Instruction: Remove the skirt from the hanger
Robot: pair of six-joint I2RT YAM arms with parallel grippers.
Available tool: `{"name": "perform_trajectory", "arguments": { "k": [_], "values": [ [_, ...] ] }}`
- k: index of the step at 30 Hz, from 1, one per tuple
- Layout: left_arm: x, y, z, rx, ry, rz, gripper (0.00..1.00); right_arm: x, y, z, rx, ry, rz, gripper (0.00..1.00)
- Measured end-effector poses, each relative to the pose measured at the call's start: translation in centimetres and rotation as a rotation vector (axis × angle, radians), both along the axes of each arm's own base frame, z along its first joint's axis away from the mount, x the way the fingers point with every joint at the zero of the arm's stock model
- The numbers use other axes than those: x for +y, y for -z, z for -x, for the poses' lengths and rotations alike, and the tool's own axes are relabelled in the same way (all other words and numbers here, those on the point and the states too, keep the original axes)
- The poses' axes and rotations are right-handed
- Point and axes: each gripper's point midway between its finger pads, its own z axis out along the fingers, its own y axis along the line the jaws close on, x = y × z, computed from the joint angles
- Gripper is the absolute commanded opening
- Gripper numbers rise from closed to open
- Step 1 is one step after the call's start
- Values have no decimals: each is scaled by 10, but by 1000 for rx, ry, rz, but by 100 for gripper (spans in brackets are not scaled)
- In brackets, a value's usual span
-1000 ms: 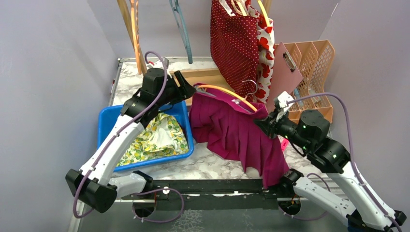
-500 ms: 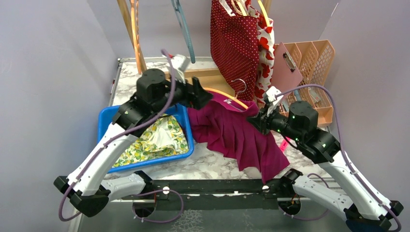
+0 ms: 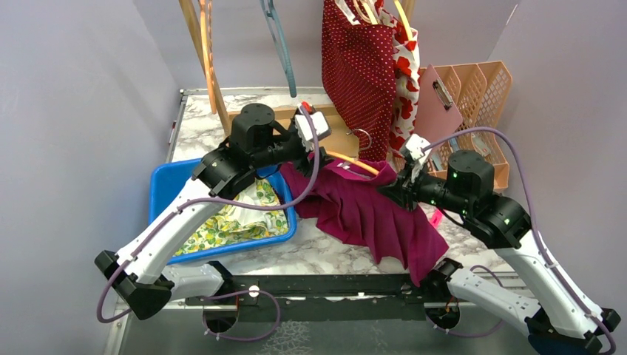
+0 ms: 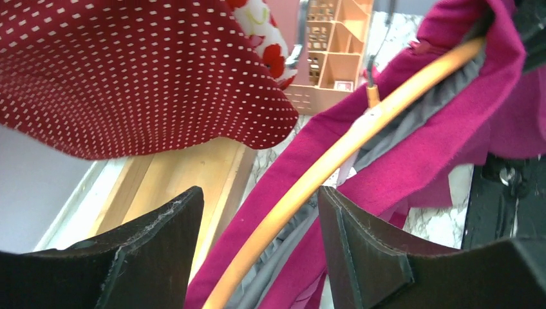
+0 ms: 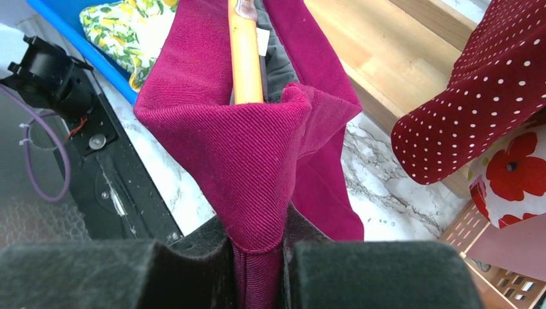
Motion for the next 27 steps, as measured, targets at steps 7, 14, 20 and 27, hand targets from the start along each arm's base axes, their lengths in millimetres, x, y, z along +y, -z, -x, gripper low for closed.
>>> {"name": "perform_trajectory", "arguments": {
  "k": [7,14,20,27],
  "values": [
    [-18,20,8,-46,166,-65,32,5,2,1,17,-37,26,1],
    [-31,43,14,-153,255,-192,0,-5,9,-6,27,-2,96,14],
    [-37,52,9,-236,216,-253,0,-20,-8,-21,4,132,104,84],
    [-36,86,-11,-349,7,-336,0,-40,-56,-28,44,326,23,100]
  ]
}}
